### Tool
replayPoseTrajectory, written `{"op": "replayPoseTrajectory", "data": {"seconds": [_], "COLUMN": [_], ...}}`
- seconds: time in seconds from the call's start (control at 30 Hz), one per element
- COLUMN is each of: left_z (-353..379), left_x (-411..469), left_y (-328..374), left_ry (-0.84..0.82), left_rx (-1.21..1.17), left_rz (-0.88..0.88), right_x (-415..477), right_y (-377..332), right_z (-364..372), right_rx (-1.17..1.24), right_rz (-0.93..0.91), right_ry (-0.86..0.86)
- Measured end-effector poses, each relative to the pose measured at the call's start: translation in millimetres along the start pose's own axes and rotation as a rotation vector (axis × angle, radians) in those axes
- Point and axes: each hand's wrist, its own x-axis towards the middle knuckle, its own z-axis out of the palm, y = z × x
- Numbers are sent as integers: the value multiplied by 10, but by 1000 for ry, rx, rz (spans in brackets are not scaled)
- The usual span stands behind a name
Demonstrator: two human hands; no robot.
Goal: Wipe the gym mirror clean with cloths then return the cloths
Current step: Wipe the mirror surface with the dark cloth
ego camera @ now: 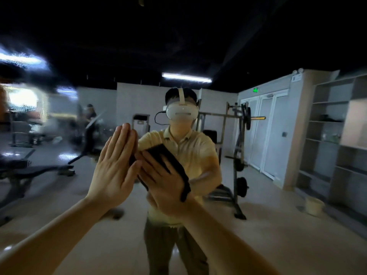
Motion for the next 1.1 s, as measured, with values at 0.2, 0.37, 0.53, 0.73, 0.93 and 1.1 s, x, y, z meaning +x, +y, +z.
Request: {"op": "replayPoseTrajectory", "data": {"seconds": [0.2, 0.37, 0.53, 0.73, 0.93, 1.1], "left_z": [243, 432, 370, 256, 376, 378], "left_x": [17, 39, 8, -31, 10, 5], "left_y": [117, 172, 130, 15, 83, 180], "left_ry": [-11, 58, 49, 32, 35, 25], "left_rx": [155, 161, 119, 134, 217, 204], "left_rz": [-98, -134, -102, -35, -92, -120], "right_x": [-868, -1052, -537, -493, -1417, -1481], "right_y": [1217, 1516, 336, -140, 1052, 1021], "right_z": [-286, -423, -113, 15, -263, -214], "right_rx": [-44, 9, 102, 33, 15, 71], "right_rz": [443, 1180, 796, 5, 664, 1258], "right_ry": [22, 208, 113, -122, 3, 203]}}
